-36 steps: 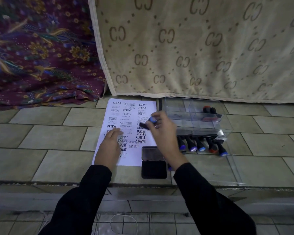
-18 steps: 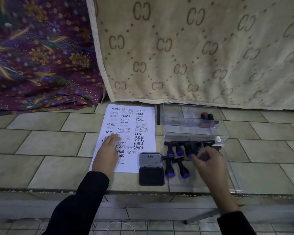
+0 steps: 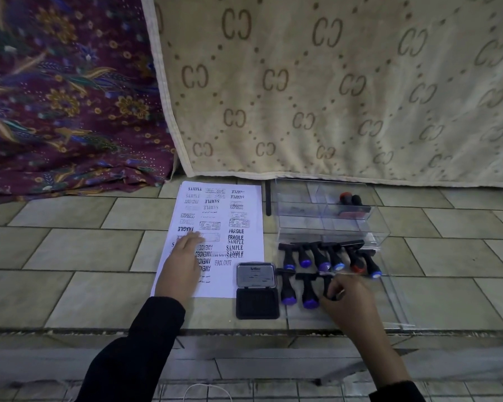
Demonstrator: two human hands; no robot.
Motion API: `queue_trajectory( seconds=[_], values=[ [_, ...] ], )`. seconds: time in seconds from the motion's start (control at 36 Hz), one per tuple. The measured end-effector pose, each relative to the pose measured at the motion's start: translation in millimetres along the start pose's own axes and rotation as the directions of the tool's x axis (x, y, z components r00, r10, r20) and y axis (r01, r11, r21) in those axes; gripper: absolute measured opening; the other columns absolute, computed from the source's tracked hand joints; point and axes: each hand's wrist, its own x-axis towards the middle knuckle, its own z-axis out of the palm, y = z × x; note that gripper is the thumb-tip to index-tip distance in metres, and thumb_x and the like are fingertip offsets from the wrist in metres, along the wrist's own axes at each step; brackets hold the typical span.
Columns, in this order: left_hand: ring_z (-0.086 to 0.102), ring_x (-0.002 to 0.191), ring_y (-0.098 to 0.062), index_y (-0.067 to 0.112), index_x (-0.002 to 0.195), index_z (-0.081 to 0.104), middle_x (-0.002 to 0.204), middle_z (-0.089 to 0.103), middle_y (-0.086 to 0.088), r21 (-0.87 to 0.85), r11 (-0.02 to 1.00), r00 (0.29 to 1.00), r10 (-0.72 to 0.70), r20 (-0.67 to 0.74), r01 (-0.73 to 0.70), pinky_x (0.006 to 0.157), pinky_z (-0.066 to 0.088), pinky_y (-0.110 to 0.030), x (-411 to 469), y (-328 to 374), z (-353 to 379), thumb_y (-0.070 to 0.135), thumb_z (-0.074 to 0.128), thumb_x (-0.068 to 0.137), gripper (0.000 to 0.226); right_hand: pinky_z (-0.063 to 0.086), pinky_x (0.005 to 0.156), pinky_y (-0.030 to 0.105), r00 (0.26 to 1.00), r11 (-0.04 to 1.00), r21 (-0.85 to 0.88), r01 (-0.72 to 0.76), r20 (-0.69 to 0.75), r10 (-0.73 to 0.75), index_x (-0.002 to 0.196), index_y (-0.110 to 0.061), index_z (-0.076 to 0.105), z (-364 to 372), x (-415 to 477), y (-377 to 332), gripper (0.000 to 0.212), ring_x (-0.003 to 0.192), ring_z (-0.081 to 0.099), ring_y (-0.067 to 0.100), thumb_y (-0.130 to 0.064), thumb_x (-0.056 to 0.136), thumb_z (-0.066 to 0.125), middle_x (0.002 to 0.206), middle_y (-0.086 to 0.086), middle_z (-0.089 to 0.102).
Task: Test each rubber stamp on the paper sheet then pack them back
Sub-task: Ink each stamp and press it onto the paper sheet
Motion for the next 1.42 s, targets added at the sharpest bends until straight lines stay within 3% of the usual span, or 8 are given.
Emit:
queue_trajectory(
  seconds=[0.58,0.83,0.92,1.03,1.08,1.14,1.22,1.42],
  values=[
    [0.038,0.134,-0.013,0.007,0.126,0.056,0.141,0.046,-0.002,0.015,1.000,1.000,-0.002,0.001,0.002,0.110,0.024,-0.018,2,-6,4,-0.017,0.038,0.081,0.054,0.030,0.051,0.014,0.996,0.999,0.013,-0.035,0.083,0.033,0.061,-0.021,0.052,-7,8,1,0.027,0.063,0.054,0.008,-0.014,0.075,0.074,0.074,0.001,0.060],
    [0.038,0.133,-0.011,0.011,0.126,0.056,0.141,0.046,0.001,0.011,1.000,1.000,-0.004,-0.008,0.004,0.110,0.025,-0.018,2,-9,6,-0.014,0.037,0.083,0.053,0.045,0.059,0.020,0.980,0.986,0.169,0.014,-0.199,0.020,0.089,-0.013,0.062,-35,66,-3,0.007,0.069,0.060,0.017,-0.012,0.084,0.066,0.079,0.002,0.064],
    [0.039,0.134,-0.012,0.010,0.125,0.057,0.141,0.047,0.000,0.004,1.000,1.000,-0.004,-0.012,0.004,0.111,0.029,-0.023,2,-10,7,-0.015,0.038,0.083,0.053,0.032,0.054,0.013,0.952,0.994,0.103,0.025,-0.306,0.008,0.093,-0.011,0.066,-50,107,-6,0.010,0.067,0.054,0.011,-0.010,0.084,0.062,0.085,0.001,0.064],
    [0.040,0.133,-0.014,0.009,0.125,0.057,0.141,0.047,0.000,-0.003,1.000,1.000,-0.005,-0.013,0.005,0.112,0.031,-0.028,2,-8,5,-0.015,0.038,0.084,0.051,0.036,0.053,0.004,0.946,0.993,0.116,-0.011,-0.319,0.048,0.099,0.002,0.065,-60,152,-12,0.017,0.061,0.052,0.012,0.001,0.086,0.055,0.088,0.010,0.063],
    [0.040,0.133,-0.014,0.009,0.125,0.057,0.140,0.047,0.000,-0.006,1.000,1.000,-0.010,-0.014,0.010,0.112,0.032,-0.029,2,-7,5,-0.015,0.038,0.084,0.050,0.051,0.072,0.016,0.967,0.997,0.061,-0.046,-0.247,0.060,0.109,0.004,0.062,-61,170,-12,0.023,0.078,0.063,0.023,-0.001,0.088,0.054,0.102,0.016,0.064],
    [0.040,0.134,-0.014,0.008,0.124,0.057,0.140,0.048,0.000,-0.002,1.000,1.000,-0.010,-0.012,0.010,0.112,0.031,-0.027,2,-6,5,-0.015,0.038,0.084,0.050,0.056,0.069,0.031,0.981,0.993,0.028,-0.114,-0.153,0.117,0.117,0.002,0.059,-59,185,-13,0.028,0.085,0.065,0.027,-0.003,0.090,0.054,0.113,0.019,0.063],
    [0.038,0.135,-0.012,0.009,0.124,0.057,0.141,0.047,0.001,0.003,1.000,1.000,-0.014,-0.011,0.014,0.111,0.028,-0.022,2,-7,6,-0.014,0.037,0.084,0.050,0.049,0.052,0.024,0.983,0.982,-0.065,-0.178,-0.061,0.174,0.120,-0.002,0.058,-53,196,-18,0.029,0.089,0.067,0.030,-0.005,0.092,0.052,0.113,0.018,0.065],
    [0.038,0.133,-0.009,0.013,0.124,0.057,0.140,0.047,0.004,0.017,1.000,1.000,-0.017,-0.013,0.017,0.108,0.026,-0.017,3,-10,6,-0.013,0.038,0.084,0.052,0.047,0.079,0.031,0.982,0.921,-0.341,-0.189,-0.061,0.179,0.099,0.001,0.064,-48,207,-27,0.018,0.103,0.060,0.033,-0.005,0.087,0.052,0.107,0.020,0.065]
  ],
)
